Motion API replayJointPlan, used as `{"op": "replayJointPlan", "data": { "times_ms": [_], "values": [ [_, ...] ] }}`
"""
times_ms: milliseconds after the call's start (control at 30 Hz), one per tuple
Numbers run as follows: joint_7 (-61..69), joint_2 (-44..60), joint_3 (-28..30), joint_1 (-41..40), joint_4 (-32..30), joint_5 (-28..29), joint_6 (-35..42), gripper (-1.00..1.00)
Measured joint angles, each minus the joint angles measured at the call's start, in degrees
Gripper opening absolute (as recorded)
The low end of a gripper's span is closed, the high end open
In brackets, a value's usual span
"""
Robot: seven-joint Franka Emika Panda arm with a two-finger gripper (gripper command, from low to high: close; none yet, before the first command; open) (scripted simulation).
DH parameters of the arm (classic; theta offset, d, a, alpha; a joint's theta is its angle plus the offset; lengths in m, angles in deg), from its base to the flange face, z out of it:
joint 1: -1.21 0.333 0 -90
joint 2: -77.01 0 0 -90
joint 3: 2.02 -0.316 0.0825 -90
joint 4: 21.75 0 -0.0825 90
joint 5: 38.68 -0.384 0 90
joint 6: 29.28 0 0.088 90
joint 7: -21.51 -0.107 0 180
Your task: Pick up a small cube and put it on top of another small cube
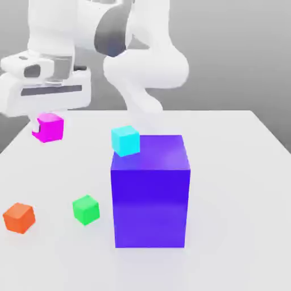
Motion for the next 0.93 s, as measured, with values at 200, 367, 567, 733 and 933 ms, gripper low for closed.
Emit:
{"op": "replayJointPlan", "data": {
  "times_ms": [200,367,567,733,933],
  "values": [
    [6.6,4.0,5.0,0.8,-3.9,0.4,-5.9,-1.00],
    [11.3,8.7,8.5,4.2,-7.0,-0.5,-12.0,-1.00],
    [16.3,17.6,12.1,10.7,-9.3,-4.5,-22.4,-1.00],
    [24.1,28.9,16.0,17.9,-9.6,-16.1,-33.2,1.00],
    [24.1,28.9,16.0,17.9,-9.6,-16.1,-33.2,1.00]
  ]
}}
